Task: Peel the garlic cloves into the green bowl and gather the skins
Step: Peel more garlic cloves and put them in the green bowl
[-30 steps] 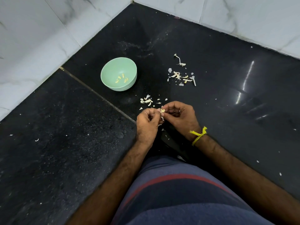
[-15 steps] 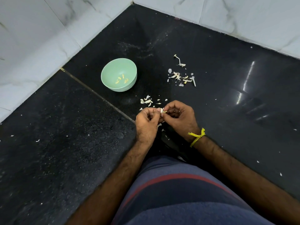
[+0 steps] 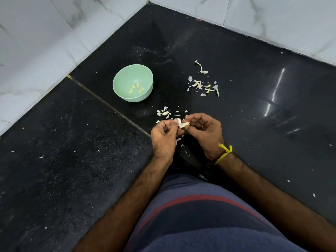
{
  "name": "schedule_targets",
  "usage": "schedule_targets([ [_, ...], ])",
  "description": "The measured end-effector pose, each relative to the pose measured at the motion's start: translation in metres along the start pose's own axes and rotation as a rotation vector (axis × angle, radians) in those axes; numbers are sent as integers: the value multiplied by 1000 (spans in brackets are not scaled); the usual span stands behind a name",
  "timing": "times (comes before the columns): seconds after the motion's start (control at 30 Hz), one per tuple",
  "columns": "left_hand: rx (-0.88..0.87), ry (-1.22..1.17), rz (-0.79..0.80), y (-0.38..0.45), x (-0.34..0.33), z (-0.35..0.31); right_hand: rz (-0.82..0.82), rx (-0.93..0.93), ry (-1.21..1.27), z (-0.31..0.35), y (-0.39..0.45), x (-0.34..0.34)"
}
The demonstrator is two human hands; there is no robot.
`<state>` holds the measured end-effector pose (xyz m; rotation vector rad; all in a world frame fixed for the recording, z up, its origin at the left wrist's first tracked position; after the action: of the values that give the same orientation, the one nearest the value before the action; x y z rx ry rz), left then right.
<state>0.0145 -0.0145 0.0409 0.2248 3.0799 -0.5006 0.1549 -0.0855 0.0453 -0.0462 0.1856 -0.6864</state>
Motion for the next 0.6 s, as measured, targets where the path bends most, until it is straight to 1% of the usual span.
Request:
schedule_targets([
  [0.1, -14, 14, -3, 1, 2, -1, -9, -51, 37, -2, -1, 1],
  [0.3, -85, 27, 128, -6, -4, -8, -42, -82, 84, -2, 3, 6],
  [0.4, -67, -9, 155, -5, -5, -8, -18, -109, 129, -6, 6, 6],
  [0.47, -73, -4, 168, -4, -6, -9, 17, -168, 210, -12, 7, 3],
  [0.6, -108, 23, 202, -4, -7, -10, 80, -352, 344, -24, 6, -3],
])
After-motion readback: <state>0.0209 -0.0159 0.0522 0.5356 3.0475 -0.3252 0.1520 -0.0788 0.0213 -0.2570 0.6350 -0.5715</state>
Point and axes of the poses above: each hand's wrist, its own y-axis towards the middle knuckle, its own x-axis out of the back of the hand, z = x × y, the point moved 10 cm from there along y, towards the middle knuckle, and after that the axes turned 5 degrees about -z, right-handed, at the moved point
